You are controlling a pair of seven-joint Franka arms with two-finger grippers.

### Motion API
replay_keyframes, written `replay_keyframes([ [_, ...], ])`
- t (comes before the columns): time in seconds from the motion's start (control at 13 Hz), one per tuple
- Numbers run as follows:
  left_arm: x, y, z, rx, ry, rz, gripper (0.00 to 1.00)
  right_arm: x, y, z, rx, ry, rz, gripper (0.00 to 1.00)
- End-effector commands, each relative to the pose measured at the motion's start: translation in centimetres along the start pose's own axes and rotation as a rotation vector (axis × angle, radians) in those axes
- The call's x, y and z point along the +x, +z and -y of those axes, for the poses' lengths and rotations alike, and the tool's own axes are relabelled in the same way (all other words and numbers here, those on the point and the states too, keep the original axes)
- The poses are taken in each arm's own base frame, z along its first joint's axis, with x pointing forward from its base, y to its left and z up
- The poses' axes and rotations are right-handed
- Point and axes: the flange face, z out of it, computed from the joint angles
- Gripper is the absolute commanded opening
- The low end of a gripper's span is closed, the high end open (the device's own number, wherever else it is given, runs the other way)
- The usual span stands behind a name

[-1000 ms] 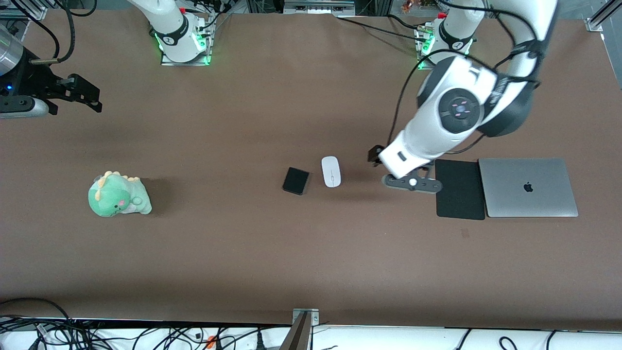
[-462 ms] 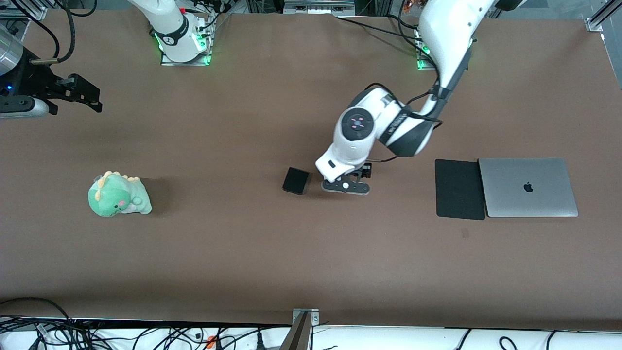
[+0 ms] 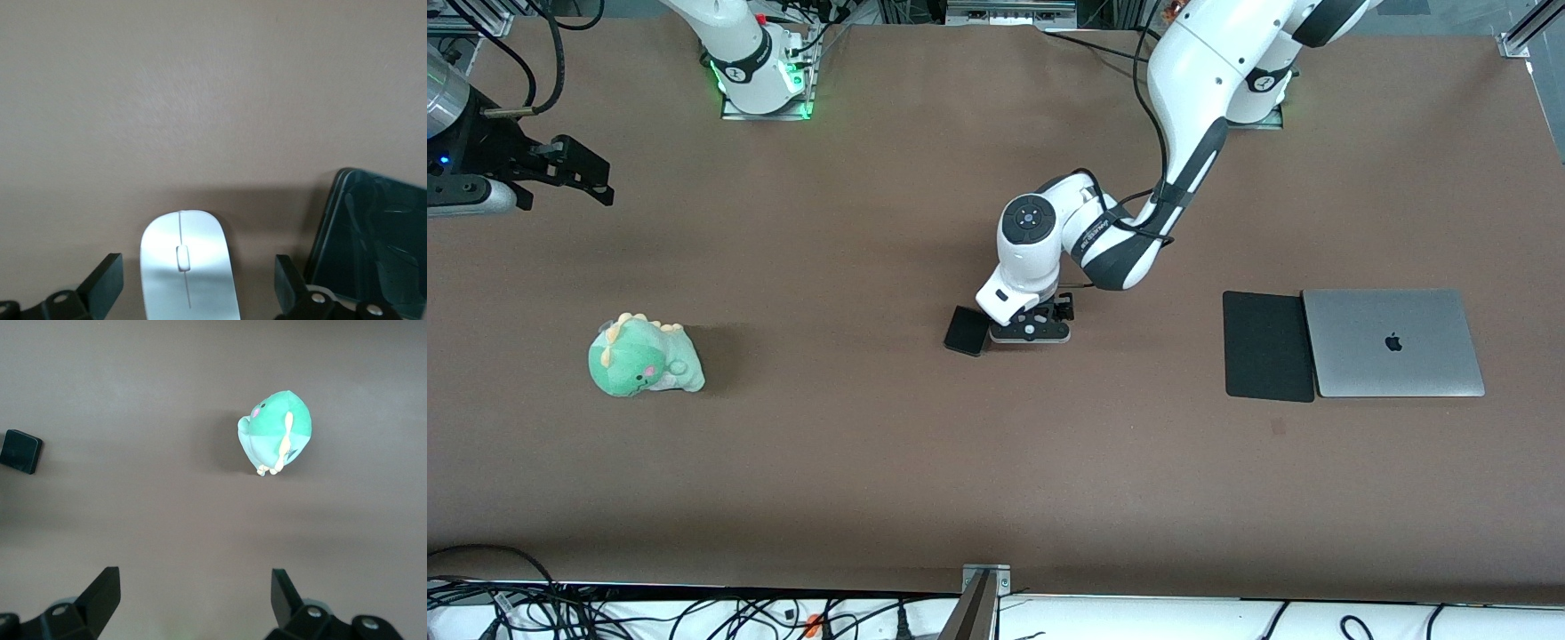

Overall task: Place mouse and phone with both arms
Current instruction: 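Move the left gripper over the white mouse and lower onto it, then grasp the white mouse with the left gripper while the right gripper reaches out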

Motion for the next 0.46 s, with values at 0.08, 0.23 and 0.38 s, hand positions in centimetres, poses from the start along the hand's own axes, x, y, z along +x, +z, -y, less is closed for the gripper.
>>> replay_keyframes([
  [0.08, -1.41, 1.16, 0.84, 0.014, 0.004, -0.015, 1.0, 0.08, -0.46, 0.61, -0.011, -0.007, -0.004, 1.0],
  [0.23, -1.78, 1.54, 0.69, 0.016, 0.0, -0.009, 1.0, 0.7, 0.26, 0.58, -0.007, -0.001, 0.003, 1.0],
  [0.38, -2.24, 1.63, 0.59, 0.019, -0.002, -0.006, 1.0, 0.93, 0.3, 0.56, -0.002, -0.006, -0.002, 1.0],
])
